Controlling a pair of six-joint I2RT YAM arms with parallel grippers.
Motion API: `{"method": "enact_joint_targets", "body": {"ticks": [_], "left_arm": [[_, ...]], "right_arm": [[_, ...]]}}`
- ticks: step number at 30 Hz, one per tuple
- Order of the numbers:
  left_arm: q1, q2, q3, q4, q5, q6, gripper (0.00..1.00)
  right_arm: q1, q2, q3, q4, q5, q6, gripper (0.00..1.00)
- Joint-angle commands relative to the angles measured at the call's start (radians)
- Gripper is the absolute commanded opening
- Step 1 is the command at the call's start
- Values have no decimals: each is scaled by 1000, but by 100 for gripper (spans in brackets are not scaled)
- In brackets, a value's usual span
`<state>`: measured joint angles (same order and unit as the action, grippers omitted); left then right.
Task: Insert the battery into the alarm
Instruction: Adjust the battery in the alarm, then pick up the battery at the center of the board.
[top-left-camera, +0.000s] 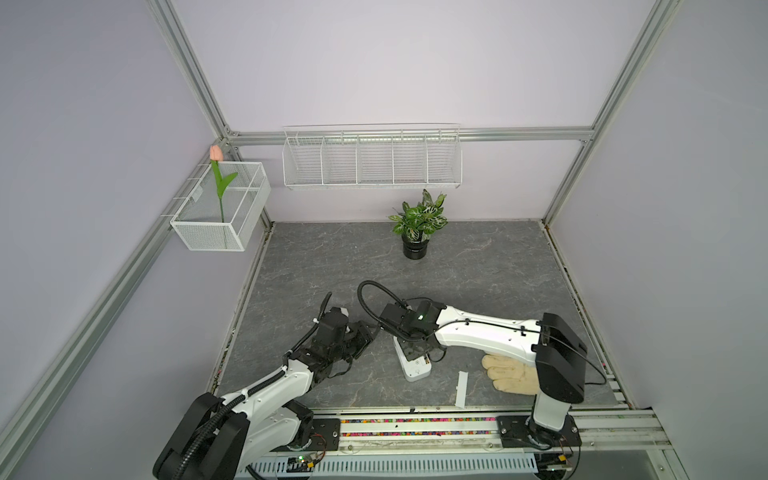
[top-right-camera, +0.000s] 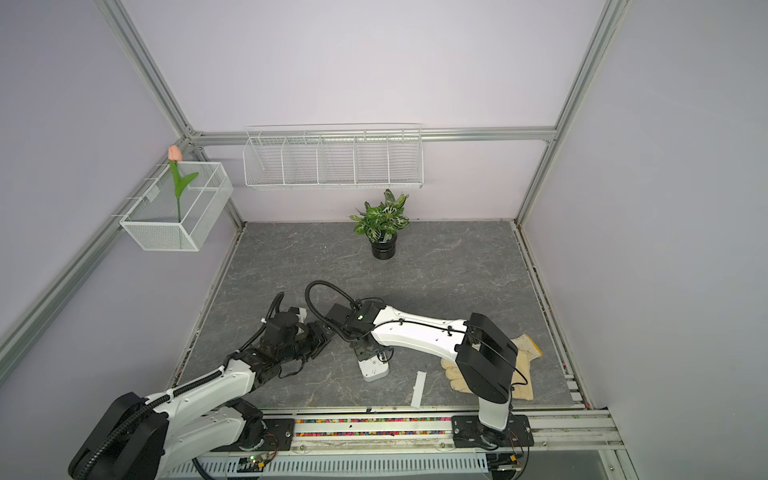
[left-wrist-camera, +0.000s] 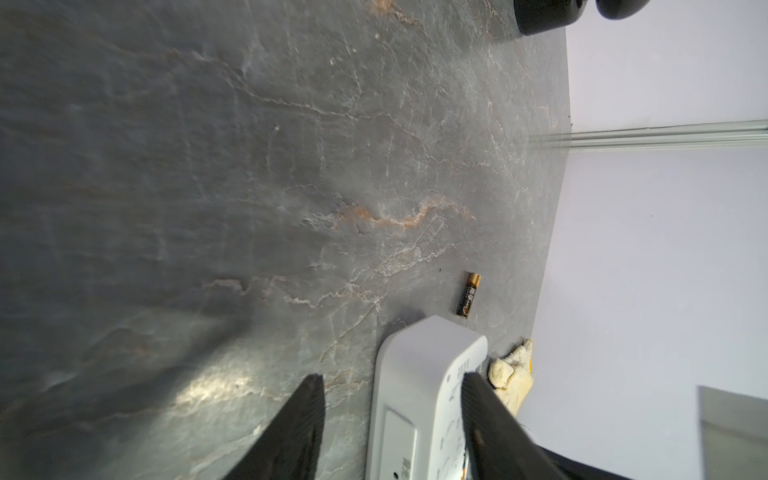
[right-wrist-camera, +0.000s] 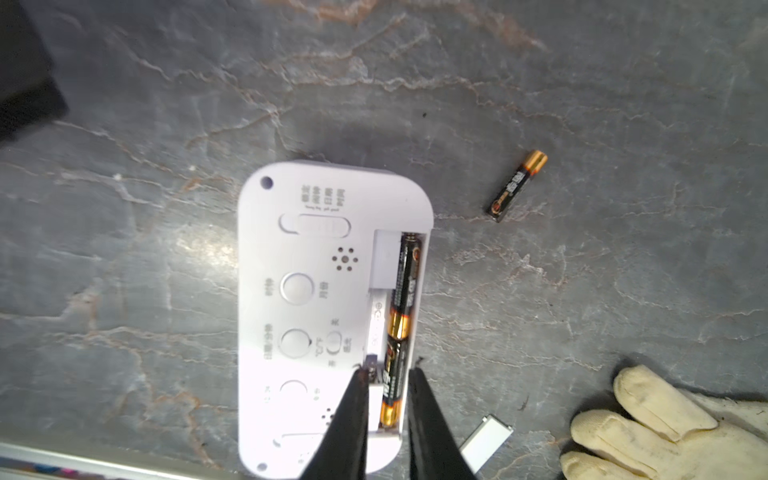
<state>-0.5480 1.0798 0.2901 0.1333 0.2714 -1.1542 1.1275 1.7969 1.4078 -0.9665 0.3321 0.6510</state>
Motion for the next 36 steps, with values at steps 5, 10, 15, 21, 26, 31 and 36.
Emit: {"method": "enact_joint_targets", "body": {"ticks": [5, 10, 15, 21, 26, 31, 36], "left_arm": [[5, 14, 34, 5, 51, 41, 58], [5, 11, 49, -13, 60, 58, 62], [5, 15, 64, -29, 61, 62, 62], [4, 17, 79, -58, 60, 106, 62], [5, 19, 89, -78, 54, 113, 62], [5, 15, 91, -92, 45, 117, 62], [5, 20, 93, -97, 38, 119, 62]], "right_arm": [[-98, -152, -135, 111, -86, 13, 24], [-218, -217, -271, 259, -169, 26, 30], [-300, -134, -287, 339, -193, 27, 32], [-335, -19, -254, 417, -193, 24, 33], [-350, 62, -208, 415, -163, 8, 33], [-350, 100, -183, 404, -149, -13, 30], [-348, 111, -169, 359, -131, -28, 24]]}}
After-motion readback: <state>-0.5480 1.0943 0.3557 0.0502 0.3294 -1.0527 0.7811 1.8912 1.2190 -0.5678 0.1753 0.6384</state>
